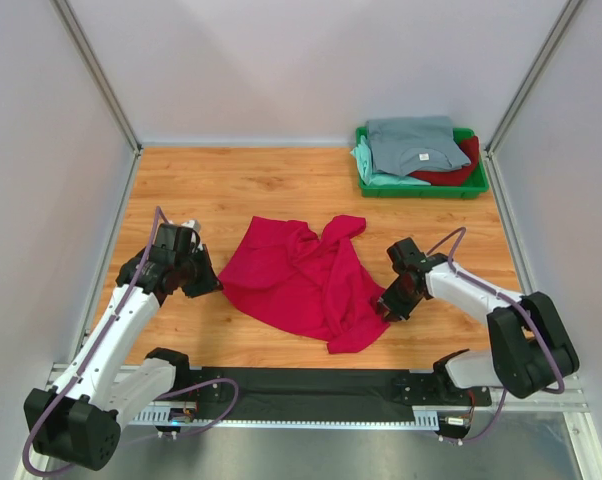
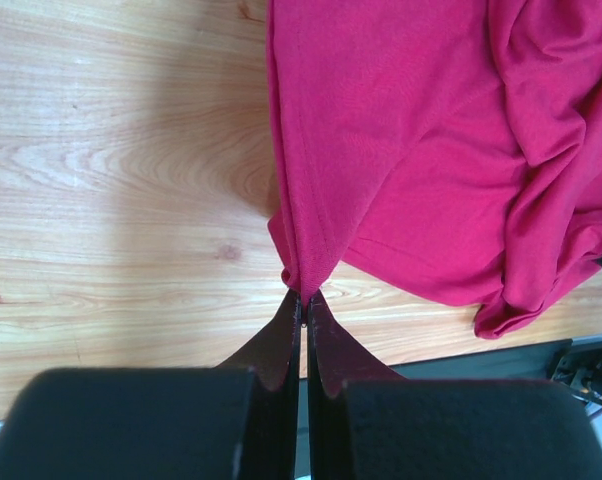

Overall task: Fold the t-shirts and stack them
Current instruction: Flatten the tshirt out

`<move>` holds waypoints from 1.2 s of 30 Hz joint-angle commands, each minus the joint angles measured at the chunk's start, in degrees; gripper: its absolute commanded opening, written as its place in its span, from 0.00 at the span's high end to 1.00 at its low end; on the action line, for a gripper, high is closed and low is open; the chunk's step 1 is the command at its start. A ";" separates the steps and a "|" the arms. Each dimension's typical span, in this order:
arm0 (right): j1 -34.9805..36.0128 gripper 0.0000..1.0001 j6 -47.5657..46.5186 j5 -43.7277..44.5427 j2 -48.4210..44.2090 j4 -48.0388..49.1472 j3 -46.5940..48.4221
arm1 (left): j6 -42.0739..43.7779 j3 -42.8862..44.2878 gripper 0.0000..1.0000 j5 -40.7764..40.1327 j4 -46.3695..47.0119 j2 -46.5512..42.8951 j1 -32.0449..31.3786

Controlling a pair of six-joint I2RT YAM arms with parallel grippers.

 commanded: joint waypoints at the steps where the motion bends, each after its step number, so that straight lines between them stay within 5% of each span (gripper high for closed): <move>1: -0.39 0.74 0.84 0.84 -1.77 0.86 -0.52 | 0.71 0.25 1.00 0.65 0.74 -0.28 0.31; 5: -0.57 0.89 0.84 1.11 -3.27 -1.42 -0.34 | 0.62 0.17 1.00 0.56 0.74 -0.63 0.31; 14: -0.83 0.94 0.40 1.81 -6.52 -3.09 -1.39 | 0.53 0.08 1.00 0.56 0.91 -0.54 0.31; 22: -2.50 0.82 -1.80 -1.18 -6.26 3.49 -4.65 | 0.27 -0.10 1.00 0.82 0.91 -0.98 0.31; 26: -2.68 0.95 -2.24 -0.74 -5.20 2.36 -3.86 | 0.18 -0.10 1.00 0.82 0.83 -1.16 0.31; 36: -2.68 1.00 -5.48 0.93 -11.96 -4.67 -1.75 | -0.26 0.08 1.00 0.21 0.30 -1.69 0.31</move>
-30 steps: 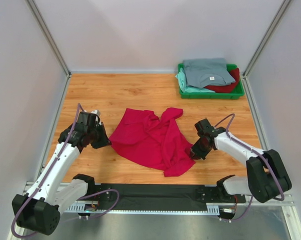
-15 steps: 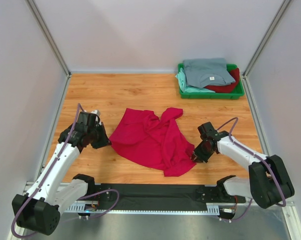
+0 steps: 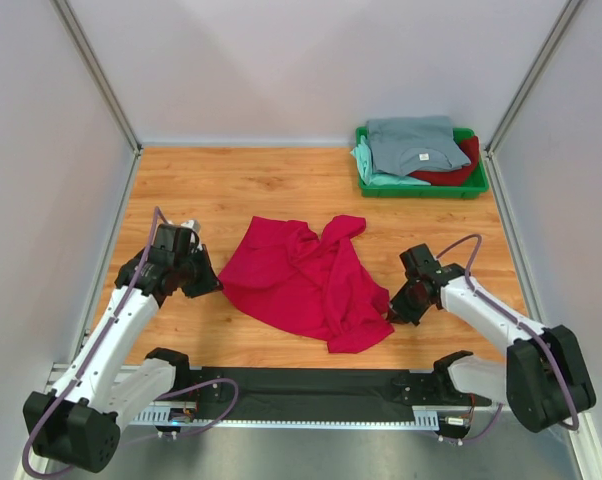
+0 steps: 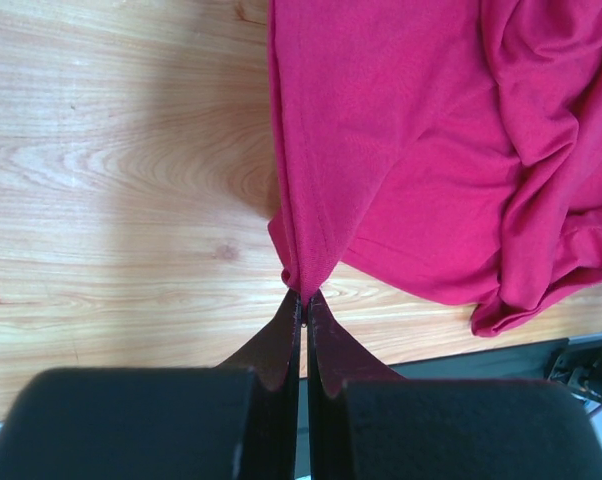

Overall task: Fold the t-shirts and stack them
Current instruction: Flatten the tshirt out

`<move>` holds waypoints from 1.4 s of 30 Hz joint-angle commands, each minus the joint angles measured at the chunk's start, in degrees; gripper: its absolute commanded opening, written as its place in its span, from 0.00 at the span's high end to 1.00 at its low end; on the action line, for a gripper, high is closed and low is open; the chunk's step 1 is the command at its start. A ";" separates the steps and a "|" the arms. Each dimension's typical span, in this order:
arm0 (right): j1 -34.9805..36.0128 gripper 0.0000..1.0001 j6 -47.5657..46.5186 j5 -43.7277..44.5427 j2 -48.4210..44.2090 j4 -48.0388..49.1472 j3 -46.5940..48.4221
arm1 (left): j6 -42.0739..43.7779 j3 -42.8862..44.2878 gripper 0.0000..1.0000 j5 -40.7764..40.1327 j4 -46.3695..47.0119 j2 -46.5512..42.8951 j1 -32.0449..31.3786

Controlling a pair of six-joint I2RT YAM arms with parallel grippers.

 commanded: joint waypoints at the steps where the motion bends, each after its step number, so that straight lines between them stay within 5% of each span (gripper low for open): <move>1: -0.23 1.00 -3.52 1.69 -4.12 -4.91 4.19 | -0.37 0.12 1.00 0.01 0.06 -1.14 0.31; 11: -4.09 1.00 -14.59 11.36 -7.04 -17.40 28.25 | -0.99 7.23 1.00 -3.23 -3.89 -1.67 0.31; 16: -7.96 1.00 -18.82 9.43 -7.91 -18.37 31.45 | -0.54 9.70 1.00 -5.52 -5.92 -1.84 0.31; 23: -12.88 1.00 -22.60 7.67 -9.50 -13.10 42.07 | 0.68 21.00 1.00 -11.12 -10.92 -2.81 0.31; 31: -18.24 1.00 -21.81 7.32 0.51 -11.52 72.45 | 2.53 37.99 1.00 -15.54 -14.62 3.07 0.40; 42: -19.48 1.00 -20.66 6.53 -5.95 2.43 80.69 | 12.45 60.23 1.00 -17.74 -13.22 5.28 0.40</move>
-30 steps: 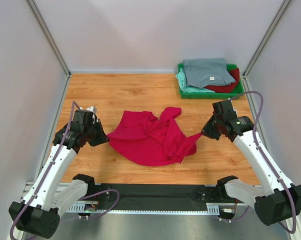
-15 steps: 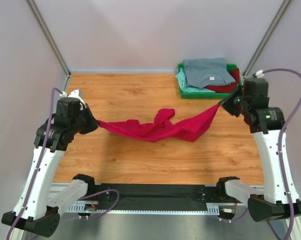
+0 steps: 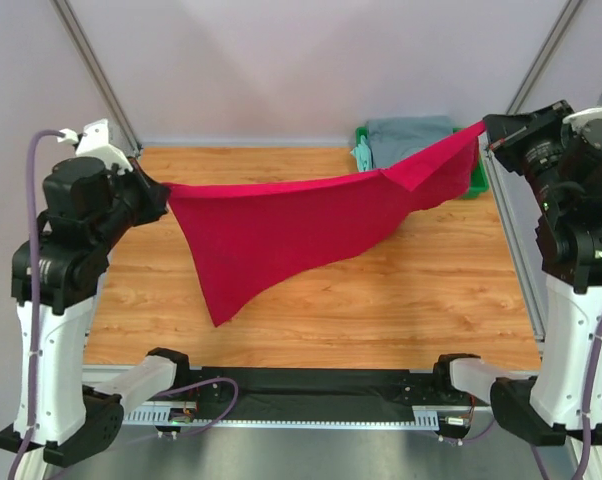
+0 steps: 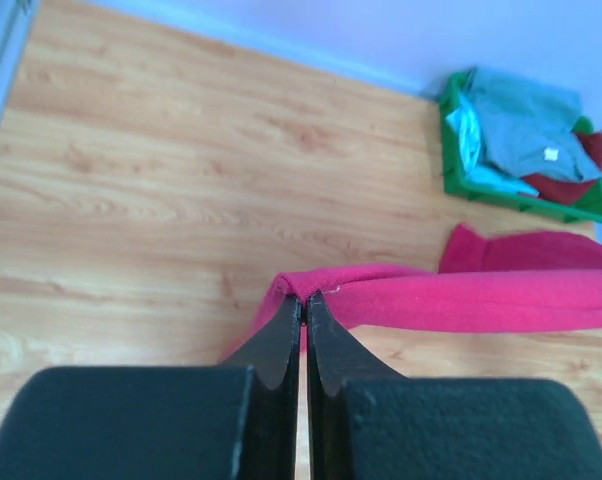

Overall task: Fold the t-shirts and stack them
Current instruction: Flatten the tshirt out

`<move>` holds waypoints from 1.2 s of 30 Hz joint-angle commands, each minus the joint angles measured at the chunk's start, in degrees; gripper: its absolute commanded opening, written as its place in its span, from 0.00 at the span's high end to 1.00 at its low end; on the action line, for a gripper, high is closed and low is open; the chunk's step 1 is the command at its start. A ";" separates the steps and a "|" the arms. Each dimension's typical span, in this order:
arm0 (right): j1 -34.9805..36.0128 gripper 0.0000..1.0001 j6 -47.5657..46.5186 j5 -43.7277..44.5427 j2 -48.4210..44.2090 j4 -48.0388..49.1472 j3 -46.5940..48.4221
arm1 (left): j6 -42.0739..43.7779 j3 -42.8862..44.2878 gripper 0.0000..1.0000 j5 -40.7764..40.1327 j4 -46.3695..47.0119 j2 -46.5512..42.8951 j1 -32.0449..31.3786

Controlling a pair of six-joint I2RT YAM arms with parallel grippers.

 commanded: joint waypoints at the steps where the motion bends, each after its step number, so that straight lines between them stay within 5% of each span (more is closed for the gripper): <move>1: -0.27 1.00 -0.75 0.91 -6.32 10.78 0.00 | 6.97 6.18 1.00 -1.87 1.69 -3.28 0.25; 10: -0.27 1.00 -2.52 1.54 -18.46 22.04 -2.29 | 10.58 9.44 1.00 2.33 10.04 -16.13 0.25; 18: -0.18 1.00 -1.03 -0.75 -16.54 25.03 1.57 | 13.13 9.98 1.00 0.15 10.48 -17.72 0.25; 29: -0.18 1.00 5.74 -11.81 -2.30 39.95 -20.38 | 14.19 -0.83 1.00 -9.77 11.97 2.91 0.25; 36: 1.14 1.00 2.95 -13.85 10.50 53.39 -38.66 | 17.36 -20.22 1.00 -12.34 30.31 15.49 3.83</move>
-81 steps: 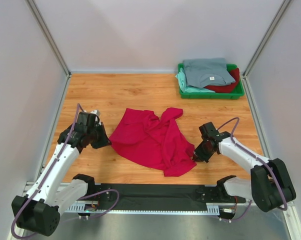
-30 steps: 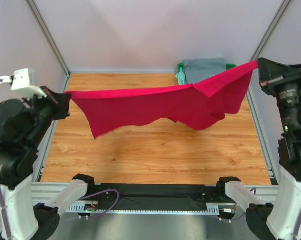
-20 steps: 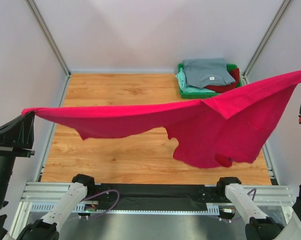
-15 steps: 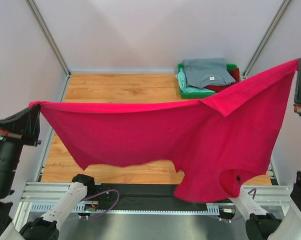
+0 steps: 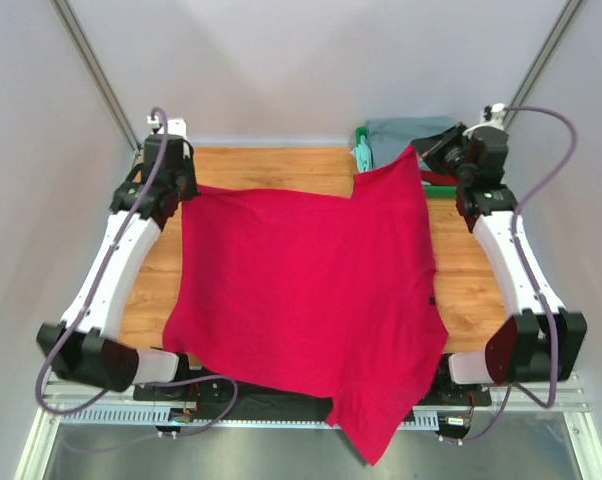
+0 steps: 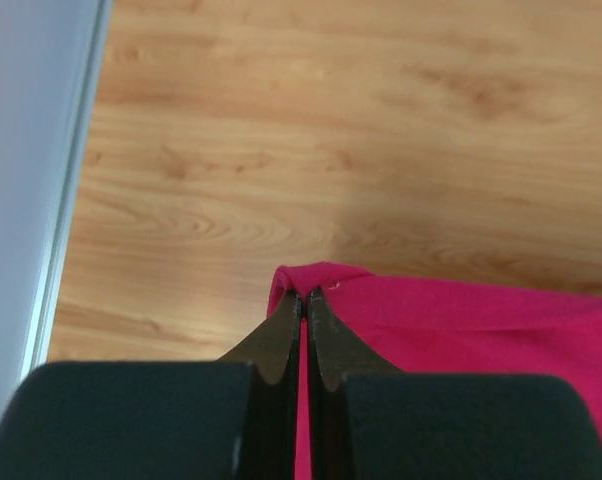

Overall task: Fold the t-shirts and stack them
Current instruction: Flatten the tshirt out, then fold the tshirt

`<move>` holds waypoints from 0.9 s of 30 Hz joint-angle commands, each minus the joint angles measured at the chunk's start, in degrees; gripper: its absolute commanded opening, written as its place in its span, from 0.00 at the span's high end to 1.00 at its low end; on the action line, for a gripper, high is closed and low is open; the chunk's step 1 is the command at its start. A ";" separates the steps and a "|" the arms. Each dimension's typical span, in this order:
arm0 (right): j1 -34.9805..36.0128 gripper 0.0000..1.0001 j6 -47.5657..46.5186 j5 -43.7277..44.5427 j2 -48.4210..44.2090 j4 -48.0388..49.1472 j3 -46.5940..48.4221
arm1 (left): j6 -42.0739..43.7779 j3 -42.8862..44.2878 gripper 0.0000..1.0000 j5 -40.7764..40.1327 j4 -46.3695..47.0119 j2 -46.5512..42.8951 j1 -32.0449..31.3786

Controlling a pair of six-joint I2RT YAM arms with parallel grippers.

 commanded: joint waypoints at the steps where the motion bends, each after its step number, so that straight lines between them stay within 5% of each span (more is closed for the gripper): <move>1: 1.18 1.00 -2.81 -1.65 3.69 13.02 -3.16 | 1.91 -5.79 1.00 -1.23 11.30 5.94 3.78; 6: 2.06 1.00 -5.45 -3.05 20.36 18.40 -1.43 | -0.82 -6.25 1.00 6.84 21.51 22.74 11.06; 13: 3.64 1.00 -8.44 -3.59 29.81 11.91 6.50 | 2.24 9.13 1.00 16.00 19.23 43.67 14.77; 27: 4.79 1.00 -7.12 -2.71 22.71 0.04 2.46 | 0.67 10.90 1.00 20.93 17.30 46.50 17.76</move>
